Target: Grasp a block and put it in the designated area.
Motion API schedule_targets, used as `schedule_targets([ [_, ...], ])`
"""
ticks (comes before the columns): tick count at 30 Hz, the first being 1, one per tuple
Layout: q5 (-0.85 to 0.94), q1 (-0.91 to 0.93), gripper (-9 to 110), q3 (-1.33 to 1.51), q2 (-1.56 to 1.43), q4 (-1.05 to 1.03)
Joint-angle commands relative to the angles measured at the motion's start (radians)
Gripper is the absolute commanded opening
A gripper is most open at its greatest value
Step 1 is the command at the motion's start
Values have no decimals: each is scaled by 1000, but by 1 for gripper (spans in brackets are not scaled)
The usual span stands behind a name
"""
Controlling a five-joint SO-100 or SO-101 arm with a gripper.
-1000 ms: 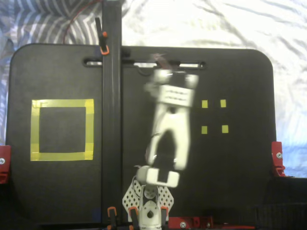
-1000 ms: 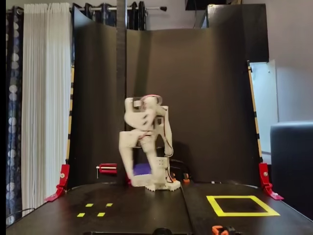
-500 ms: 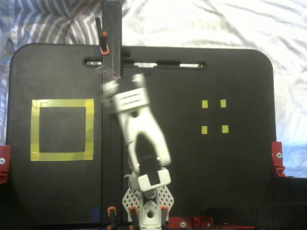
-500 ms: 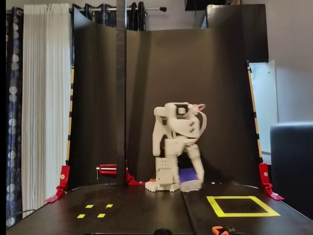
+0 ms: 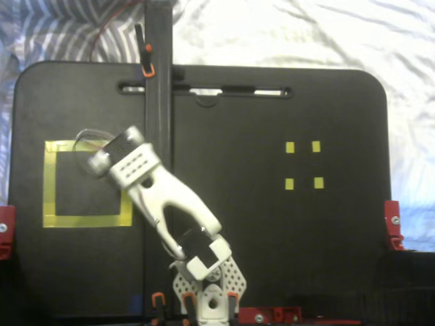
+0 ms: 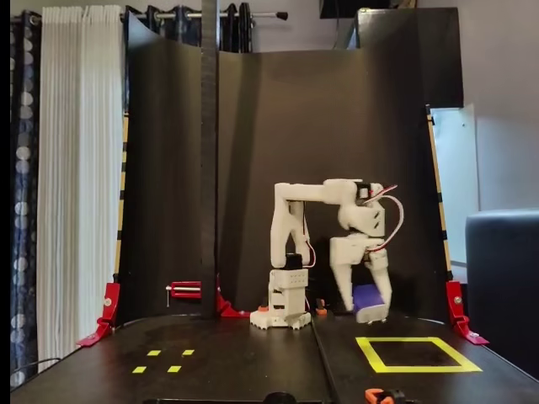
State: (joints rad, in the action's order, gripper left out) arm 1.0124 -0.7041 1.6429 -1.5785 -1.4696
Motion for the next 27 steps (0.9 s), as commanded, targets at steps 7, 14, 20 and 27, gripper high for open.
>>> schedule_targets([
  [7, -52, -57, 23, -8, 64, 77],
  [14, -81, -83, 23, -9, 117, 152],
  [20, -95, -94, 23, -11, 166, 201],
  [27, -109, -103, 23, -11, 216, 245],
])
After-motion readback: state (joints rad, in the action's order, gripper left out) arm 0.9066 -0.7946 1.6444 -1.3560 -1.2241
